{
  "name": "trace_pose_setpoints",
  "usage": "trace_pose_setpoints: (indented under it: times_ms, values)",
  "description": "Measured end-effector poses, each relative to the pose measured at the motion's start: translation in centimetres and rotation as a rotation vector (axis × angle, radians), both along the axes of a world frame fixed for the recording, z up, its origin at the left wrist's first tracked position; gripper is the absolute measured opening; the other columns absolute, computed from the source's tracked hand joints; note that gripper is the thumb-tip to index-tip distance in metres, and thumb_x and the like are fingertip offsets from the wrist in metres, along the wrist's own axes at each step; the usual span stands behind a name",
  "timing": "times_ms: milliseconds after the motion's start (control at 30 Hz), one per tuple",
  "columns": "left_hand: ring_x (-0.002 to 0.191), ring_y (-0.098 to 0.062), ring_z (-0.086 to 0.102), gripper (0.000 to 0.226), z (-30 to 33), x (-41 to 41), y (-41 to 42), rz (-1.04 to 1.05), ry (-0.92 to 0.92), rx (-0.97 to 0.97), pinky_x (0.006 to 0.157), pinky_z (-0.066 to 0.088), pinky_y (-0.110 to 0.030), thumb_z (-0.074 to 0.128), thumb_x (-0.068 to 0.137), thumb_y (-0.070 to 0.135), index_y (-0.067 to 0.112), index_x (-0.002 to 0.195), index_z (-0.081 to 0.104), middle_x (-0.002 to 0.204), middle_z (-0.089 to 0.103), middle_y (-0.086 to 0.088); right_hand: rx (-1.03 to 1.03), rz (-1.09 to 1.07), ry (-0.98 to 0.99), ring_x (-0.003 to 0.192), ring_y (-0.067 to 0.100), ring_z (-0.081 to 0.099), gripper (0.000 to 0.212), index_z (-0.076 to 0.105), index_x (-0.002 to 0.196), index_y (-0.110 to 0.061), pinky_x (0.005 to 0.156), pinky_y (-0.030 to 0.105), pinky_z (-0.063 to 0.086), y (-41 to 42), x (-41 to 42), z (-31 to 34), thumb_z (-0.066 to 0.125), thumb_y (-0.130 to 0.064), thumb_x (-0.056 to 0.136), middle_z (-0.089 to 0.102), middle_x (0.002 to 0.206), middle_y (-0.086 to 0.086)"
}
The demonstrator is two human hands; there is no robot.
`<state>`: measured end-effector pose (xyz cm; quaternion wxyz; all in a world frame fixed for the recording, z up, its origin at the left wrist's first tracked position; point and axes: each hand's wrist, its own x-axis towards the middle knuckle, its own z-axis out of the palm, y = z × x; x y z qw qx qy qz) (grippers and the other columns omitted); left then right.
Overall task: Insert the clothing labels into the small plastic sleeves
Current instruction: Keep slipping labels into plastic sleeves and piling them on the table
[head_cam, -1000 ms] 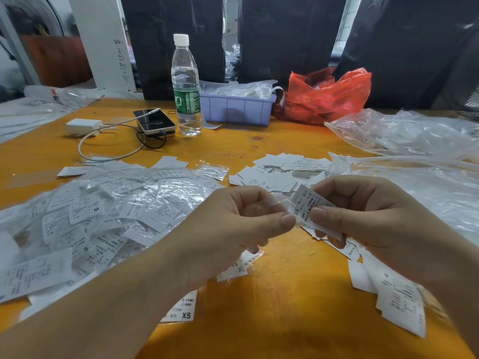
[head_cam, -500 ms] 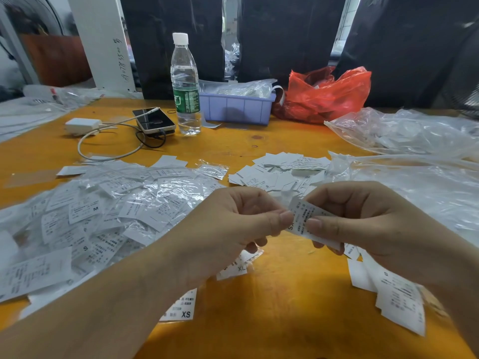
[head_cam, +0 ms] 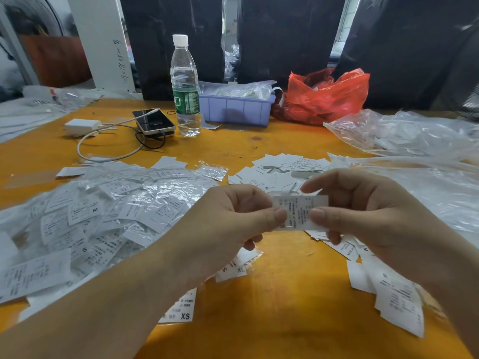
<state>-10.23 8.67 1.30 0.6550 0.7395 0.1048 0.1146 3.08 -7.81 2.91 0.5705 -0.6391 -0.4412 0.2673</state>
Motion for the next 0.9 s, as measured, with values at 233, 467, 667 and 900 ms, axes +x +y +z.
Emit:
trace_pose_setpoints:
  times_ms: [233,467,667,900]
  values:
    - [0.058,-0.010,0.058,0.018,-0.1,0.0,-0.5,-0.071,0.001,-0.034,0.056,0.051,-0.021,0.074,0.068,0.031,0.015,0.076,0.073,0.071,0.067,0.000,0.039,-0.006,-0.032,0.055,0.019,0.056,0.022,0.068,0.084,-0.010,0.050,0.023,0.048,0.3,-0.6,-0.4,0.075,-0.017,0.064,0.069,0.073,0.012]
    - [0.059,-0.012,0.061,0.025,0.0,0.0,-0.5,-0.054,0.004,-0.029,0.057,0.052,-0.021,0.072,0.070,0.033,0.013,0.083,0.072,0.074,0.072,-0.005,0.090,-0.014,0.000,0.058,0.027,0.061,0.025,0.068,0.094,-0.008,0.054,0.027,0.053,0.4,-0.9,-0.7,0.071,-0.013,0.070,0.070,0.081,0.020]
    - [0.059,-0.009,0.061,0.033,-0.1,0.0,-0.5,-0.023,-0.009,-0.042,0.057,0.053,-0.020,0.071,0.069,0.033,0.010,0.093,0.072,0.074,0.073,-0.003,0.137,-0.185,-0.046,0.057,0.027,0.067,0.013,0.068,0.078,-0.007,0.055,0.028,0.057,0.4,-1.0,-0.3,0.072,-0.008,0.066,0.070,0.070,0.015]
    - [0.062,-0.010,0.062,0.024,-0.2,0.0,-0.7,-0.046,-0.008,0.006,0.061,0.054,-0.022,0.070,0.072,0.035,0.015,0.087,0.071,0.073,0.072,0.000,0.130,-0.154,-0.201,0.063,0.027,0.070,0.014,0.072,0.082,-0.017,0.061,0.032,0.058,0.8,-1.9,-1.3,0.077,-0.004,0.078,0.071,0.070,0.013]
